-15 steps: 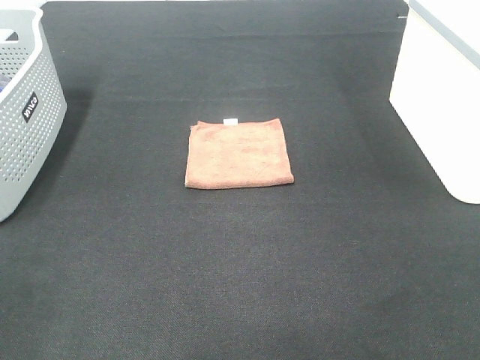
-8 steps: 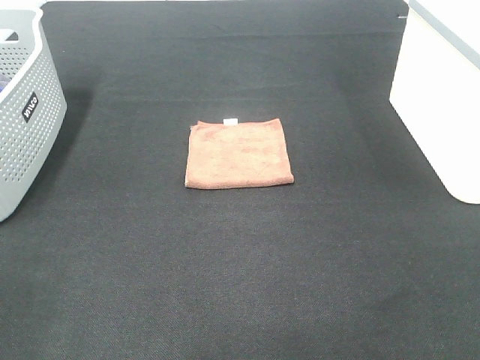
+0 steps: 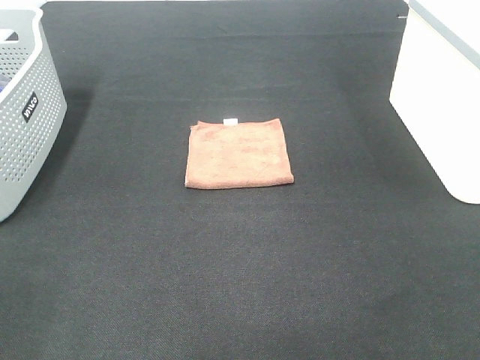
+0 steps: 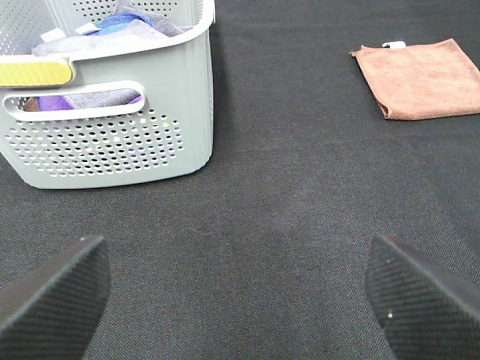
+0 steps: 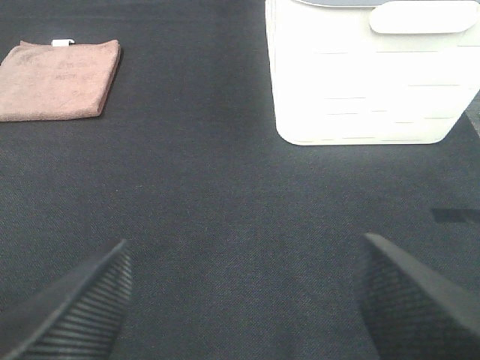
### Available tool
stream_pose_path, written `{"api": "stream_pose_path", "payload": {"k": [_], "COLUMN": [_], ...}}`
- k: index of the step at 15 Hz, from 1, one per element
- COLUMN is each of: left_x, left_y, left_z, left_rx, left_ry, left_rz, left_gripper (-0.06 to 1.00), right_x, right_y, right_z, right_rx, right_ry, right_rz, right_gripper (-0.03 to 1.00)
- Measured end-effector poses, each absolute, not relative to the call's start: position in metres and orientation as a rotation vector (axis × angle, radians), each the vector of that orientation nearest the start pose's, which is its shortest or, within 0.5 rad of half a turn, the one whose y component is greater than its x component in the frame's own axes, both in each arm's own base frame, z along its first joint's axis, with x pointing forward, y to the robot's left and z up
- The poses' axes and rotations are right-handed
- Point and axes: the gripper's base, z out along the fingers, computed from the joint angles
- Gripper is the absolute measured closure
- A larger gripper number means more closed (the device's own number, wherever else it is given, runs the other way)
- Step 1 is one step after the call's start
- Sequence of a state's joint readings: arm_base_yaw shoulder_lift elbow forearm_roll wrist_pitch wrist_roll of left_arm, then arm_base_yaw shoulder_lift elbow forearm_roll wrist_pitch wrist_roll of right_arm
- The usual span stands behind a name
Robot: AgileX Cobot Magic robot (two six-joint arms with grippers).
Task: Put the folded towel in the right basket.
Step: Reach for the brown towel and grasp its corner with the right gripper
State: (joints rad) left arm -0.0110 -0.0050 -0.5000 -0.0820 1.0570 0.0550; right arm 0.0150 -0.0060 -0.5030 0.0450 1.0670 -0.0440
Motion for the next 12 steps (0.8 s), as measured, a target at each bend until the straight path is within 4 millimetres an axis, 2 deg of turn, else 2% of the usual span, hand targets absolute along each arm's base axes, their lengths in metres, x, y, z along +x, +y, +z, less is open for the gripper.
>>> {"api": "stream_pose_path", "payload": {"k": [7, 9, 12], "left_x": [-0.006, -0.006, -0.006], "left_y": [-0.006, -0.006, -0.006], "left_z": [0.278, 0.278, 0.278], "left_rx": [0.071, 0.071, 0.071], "left_ry": [2.032, 2.032, 2.032], "left_rz": [-0.07, -0.07, -0.07], "left_gripper": [0.07, 0.07, 0.07], "right_x": [-0.005, 0.008, 0.049], "right_y": [0.004, 0.004, 0.009], "right_z": [0.281, 0.293, 0.319], "right_rx": [-0.055, -0.049, -0.025], "right_ry": [2.027, 2.001, 2.018], "right_rz": [0.042, 0.05, 0.13], "right_gripper": [0.2, 0.2, 0.2]}}
